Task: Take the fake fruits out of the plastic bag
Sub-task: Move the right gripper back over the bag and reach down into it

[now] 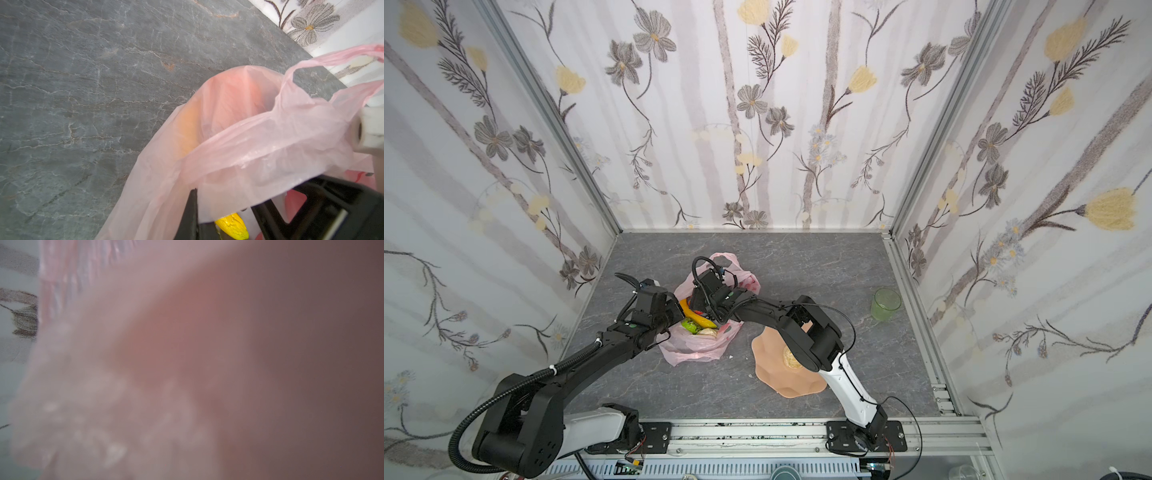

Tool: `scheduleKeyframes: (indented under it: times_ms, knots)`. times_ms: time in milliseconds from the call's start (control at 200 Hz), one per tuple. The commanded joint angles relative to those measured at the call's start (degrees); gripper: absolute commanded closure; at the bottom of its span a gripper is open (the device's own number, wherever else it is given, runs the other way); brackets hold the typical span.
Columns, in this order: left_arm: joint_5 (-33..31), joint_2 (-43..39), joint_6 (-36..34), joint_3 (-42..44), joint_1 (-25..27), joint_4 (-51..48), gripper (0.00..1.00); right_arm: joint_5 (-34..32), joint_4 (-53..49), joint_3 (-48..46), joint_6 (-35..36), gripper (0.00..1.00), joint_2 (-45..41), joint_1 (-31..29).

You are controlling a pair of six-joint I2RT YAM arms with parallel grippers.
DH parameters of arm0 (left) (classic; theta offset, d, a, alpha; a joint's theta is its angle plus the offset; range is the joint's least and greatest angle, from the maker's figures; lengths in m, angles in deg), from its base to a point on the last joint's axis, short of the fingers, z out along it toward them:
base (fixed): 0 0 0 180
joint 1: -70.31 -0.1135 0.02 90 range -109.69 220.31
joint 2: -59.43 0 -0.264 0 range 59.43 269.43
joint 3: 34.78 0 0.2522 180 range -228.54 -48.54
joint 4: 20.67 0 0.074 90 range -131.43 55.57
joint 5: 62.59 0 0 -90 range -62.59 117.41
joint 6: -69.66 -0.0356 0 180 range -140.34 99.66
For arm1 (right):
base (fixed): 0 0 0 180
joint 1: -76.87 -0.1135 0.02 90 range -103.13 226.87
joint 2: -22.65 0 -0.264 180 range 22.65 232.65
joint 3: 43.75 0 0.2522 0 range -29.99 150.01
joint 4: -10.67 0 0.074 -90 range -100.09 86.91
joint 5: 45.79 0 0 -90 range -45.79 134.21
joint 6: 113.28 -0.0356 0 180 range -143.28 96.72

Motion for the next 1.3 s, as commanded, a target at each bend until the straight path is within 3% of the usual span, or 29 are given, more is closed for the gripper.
scheduleKeyframes:
  times_ms: [0, 345, 789, 1089, 1294]
  knots:
    - [0.1, 0.0, -0.1, -0.3, 0.0, 1.5, 1.00, -0.8, -1.6, 2.0, -0.6, 0.27, 1.5, 0.1]
    - [0.2, -0.9, -0.2, 0.2, 0.0, 1.5, 1.00, -0.1, -3.3, 6.6, -0.3, 0.20, 5.1, 1.1]
    - [-0.1, -1.0, -0.2, 0.3, 0.0, 1.5, 1.00, -2.0, -2.3, 6.0, 2.6, 0.33, 2.5, 0.4]
    - [-0.7, -0.7, -0.2, 0.0, -0.1, 1.5, 1.00, -7.7, -2.7, 0.8, 7.4, 0.33, -4.3, -2.3]
    - [-0.6, -0.9, 0.0, 0.0, -0.2, 1.5, 1.00, -13.8, -0.9, -12.0, 10.8, 0.33, -14.9, -4.2]
